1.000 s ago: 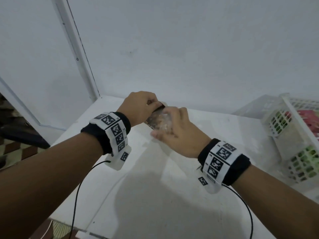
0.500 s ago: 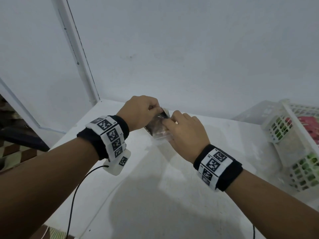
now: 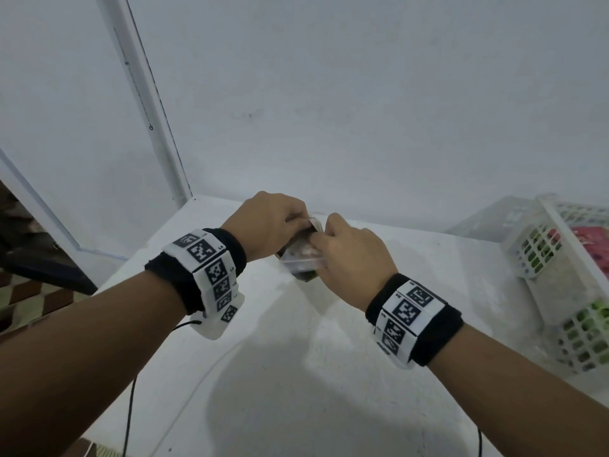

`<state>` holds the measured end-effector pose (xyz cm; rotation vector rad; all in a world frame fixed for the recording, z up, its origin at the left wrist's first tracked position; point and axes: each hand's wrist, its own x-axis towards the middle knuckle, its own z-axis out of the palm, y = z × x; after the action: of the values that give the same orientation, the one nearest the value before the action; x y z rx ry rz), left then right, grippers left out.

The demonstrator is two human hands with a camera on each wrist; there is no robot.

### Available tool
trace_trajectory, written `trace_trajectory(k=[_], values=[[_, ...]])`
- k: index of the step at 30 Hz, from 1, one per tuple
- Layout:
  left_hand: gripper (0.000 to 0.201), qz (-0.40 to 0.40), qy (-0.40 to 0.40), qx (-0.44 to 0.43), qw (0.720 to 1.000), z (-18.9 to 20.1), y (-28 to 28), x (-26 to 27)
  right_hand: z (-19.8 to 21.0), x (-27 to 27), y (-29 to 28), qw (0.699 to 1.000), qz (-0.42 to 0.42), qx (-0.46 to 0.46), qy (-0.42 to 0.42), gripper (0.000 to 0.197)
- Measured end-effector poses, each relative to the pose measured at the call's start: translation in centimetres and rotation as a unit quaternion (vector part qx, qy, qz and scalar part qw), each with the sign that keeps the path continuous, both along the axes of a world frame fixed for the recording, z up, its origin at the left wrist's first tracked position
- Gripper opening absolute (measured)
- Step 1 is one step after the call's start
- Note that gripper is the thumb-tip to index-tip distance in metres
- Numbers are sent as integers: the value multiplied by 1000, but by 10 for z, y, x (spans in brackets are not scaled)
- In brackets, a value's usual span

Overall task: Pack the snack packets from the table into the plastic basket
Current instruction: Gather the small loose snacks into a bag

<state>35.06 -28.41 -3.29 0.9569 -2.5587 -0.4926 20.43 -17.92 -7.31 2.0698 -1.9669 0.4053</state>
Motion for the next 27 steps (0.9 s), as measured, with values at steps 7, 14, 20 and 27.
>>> trace_trajectory(k=[7,14,20,27], values=[[20,-10,-5,-23,1000,12,6,-8,-2,0,-10,997,-28,-61,24,20],[19,22,90,39,995,18,-2,-6,13,-13,-4,988,18,-120,-92,27],[24,13,111,98,989,33,0,-9,23,-15,3,963,36,-244,-111,22],[22,22,73,102,992,33,-1,-11,1,-23,12,988,101,-112,-36,73]])
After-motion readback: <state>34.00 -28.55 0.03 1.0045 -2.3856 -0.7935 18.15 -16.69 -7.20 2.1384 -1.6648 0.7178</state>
